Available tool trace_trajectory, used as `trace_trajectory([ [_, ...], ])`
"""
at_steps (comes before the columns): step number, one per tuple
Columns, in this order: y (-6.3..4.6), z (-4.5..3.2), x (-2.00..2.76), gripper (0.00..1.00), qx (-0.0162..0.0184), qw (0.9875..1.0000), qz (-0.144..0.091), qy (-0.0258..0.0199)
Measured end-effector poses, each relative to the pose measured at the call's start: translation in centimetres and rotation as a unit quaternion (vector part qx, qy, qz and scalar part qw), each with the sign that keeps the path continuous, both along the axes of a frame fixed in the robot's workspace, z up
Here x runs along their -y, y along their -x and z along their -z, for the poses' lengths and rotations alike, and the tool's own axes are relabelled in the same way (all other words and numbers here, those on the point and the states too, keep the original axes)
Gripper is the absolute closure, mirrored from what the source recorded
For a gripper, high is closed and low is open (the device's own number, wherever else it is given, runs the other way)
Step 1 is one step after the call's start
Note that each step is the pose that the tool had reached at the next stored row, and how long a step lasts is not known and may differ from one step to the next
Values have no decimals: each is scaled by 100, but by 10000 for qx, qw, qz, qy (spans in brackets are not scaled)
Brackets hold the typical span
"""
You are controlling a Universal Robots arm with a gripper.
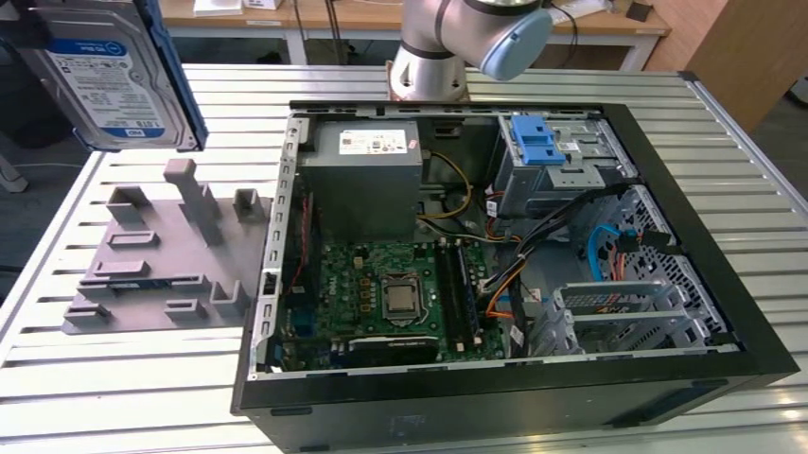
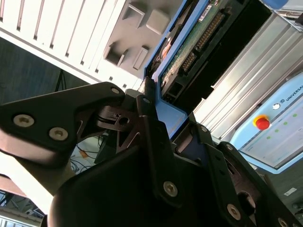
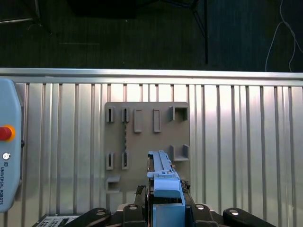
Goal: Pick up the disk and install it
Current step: 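Pick up the disk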
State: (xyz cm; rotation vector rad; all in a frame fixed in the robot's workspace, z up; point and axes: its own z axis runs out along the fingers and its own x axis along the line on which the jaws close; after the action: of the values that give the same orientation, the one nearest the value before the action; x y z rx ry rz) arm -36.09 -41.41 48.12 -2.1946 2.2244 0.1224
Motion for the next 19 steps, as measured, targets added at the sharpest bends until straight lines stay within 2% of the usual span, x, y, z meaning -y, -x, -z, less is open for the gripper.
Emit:
trace_trajectory([
  [4, -47, 0, 4, 63, -1, 10000, 0, 0],
  [12, -212, -1, 23, 63, -12, 10000, 2, 0],
  [19, -253, 0, 103, 63, -11, 10000, 7, 0],
])
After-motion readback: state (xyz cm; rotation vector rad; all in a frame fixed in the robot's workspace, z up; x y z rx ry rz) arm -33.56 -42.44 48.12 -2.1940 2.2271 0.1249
